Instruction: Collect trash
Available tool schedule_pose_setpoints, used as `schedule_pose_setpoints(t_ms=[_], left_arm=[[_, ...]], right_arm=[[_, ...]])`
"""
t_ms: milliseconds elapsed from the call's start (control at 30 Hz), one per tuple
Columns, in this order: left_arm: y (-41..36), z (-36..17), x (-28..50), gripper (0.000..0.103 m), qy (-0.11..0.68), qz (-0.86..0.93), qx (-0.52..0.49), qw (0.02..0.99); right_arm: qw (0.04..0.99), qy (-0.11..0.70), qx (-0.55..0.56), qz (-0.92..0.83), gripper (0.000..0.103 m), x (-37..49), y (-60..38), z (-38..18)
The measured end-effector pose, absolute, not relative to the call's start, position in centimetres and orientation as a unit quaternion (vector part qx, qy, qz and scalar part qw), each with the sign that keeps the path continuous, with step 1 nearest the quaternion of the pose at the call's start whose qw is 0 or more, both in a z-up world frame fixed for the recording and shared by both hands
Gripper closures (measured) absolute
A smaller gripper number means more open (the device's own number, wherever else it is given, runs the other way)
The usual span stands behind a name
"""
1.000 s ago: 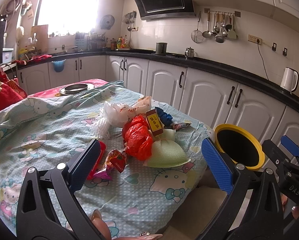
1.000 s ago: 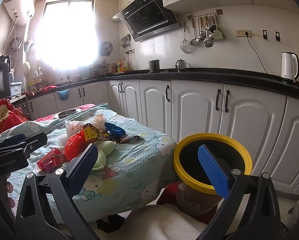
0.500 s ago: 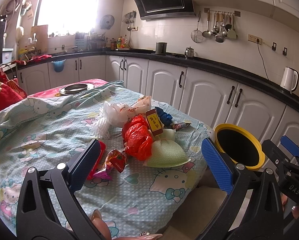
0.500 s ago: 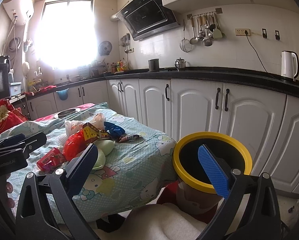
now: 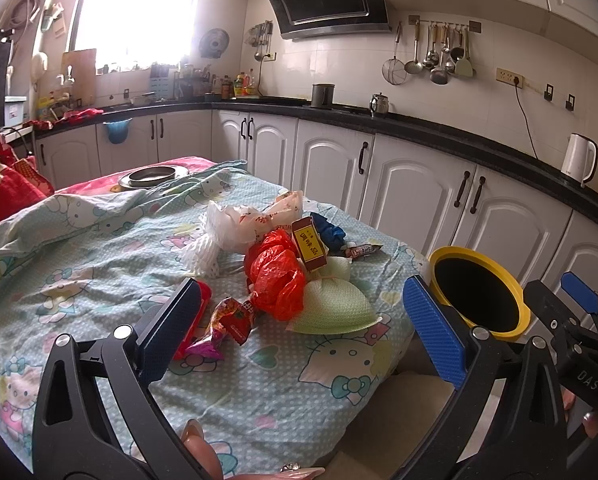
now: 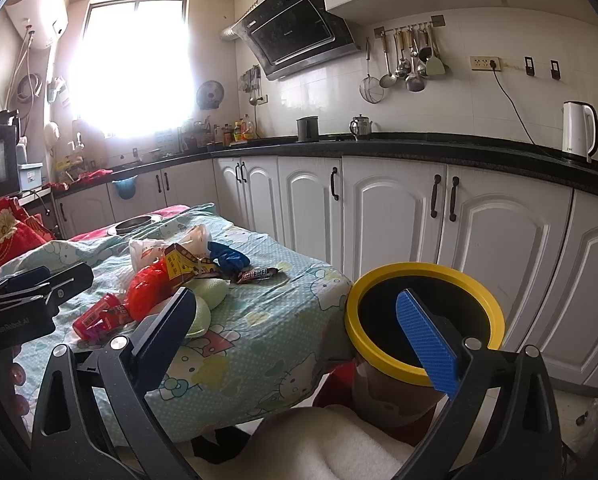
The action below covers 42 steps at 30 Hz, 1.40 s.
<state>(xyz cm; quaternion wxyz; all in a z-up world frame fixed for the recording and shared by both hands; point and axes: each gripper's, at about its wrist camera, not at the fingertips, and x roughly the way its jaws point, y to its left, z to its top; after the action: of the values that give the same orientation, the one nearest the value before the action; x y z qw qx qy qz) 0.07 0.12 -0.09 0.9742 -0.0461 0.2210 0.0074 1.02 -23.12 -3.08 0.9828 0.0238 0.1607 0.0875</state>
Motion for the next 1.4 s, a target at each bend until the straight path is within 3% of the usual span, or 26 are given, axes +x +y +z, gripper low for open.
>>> schedule_pose_setpoints(t_ms=[1033, 1400], left_arm=[[7.2, 0.5, 4.2, 0.010, 0.242, 0.070, -0.086, 0.964], [9.7, 1.1, 9.6, 0.010, 0.275, 0.058, -0.088, 0.956]], right_arm=[[0.957, 0.212, -0.026, 0.198, 0.006, 7.2, -16.0, -2.2], [0.932, 0.296, -0.016, 0.208, 0.006, 12.4, -13.8, -4.4]])
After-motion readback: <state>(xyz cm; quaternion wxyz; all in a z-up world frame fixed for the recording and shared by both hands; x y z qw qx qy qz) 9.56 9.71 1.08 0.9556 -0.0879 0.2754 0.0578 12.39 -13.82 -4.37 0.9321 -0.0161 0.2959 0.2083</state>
